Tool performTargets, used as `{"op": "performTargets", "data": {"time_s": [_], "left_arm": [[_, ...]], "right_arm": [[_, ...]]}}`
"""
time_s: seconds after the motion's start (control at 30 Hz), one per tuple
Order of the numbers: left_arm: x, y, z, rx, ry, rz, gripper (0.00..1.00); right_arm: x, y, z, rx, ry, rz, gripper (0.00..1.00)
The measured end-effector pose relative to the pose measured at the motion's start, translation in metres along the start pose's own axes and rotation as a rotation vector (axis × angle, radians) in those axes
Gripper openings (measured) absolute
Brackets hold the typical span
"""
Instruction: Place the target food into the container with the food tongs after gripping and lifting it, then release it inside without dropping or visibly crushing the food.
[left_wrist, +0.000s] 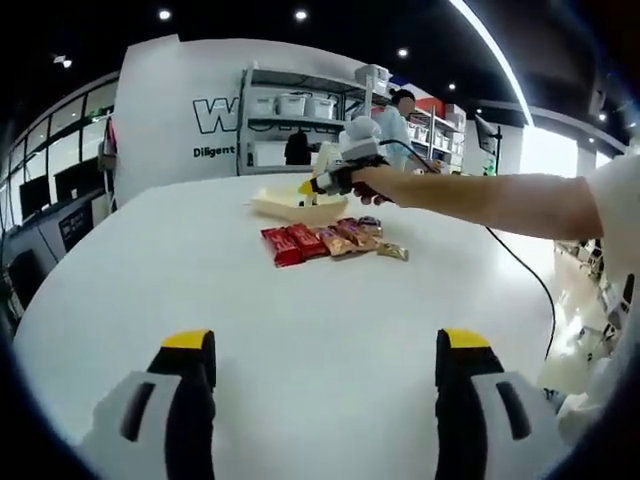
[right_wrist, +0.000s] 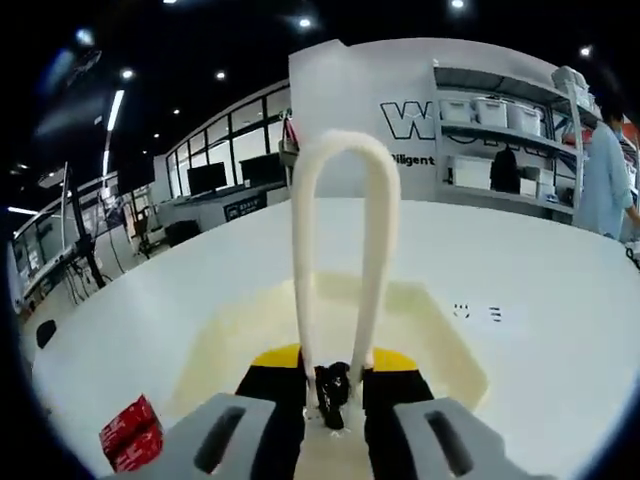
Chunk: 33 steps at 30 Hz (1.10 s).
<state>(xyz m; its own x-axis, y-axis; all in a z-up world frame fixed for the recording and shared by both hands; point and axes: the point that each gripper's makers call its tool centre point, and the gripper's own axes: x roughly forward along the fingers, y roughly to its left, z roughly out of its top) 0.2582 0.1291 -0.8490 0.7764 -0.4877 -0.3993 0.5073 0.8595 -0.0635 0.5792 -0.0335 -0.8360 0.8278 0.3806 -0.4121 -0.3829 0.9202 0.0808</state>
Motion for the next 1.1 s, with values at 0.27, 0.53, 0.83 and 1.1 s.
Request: {"op": "performTargets", "data": {"time_s": [0.27,0.53,0.83,1.1], "left_arm": [[0.007,-0.001,-0.004,0.007,0.018,0.006,0.89],[0.013,0.001,-0.004,-0.003,0.02,0.009,0.89],[0.016,-0.001,0.007,0.001,0.004,0.002,0.89],[0.017,-0.007,0.009,0.008,0.002,-0.011,0.89]], "right_arm": [[0.009,-0.006,0.006,-0.018,-0.001,-0.014,0.15],[0.014,-0.012,0.009,0.01,-0.006,-0.022,0.15],[0.014,-0.019,0.013,0.06,-0.012,-0.041,0.17],[0.003,-0.022,0.02,0.068,-0.041,-0.039,0.18]]}}
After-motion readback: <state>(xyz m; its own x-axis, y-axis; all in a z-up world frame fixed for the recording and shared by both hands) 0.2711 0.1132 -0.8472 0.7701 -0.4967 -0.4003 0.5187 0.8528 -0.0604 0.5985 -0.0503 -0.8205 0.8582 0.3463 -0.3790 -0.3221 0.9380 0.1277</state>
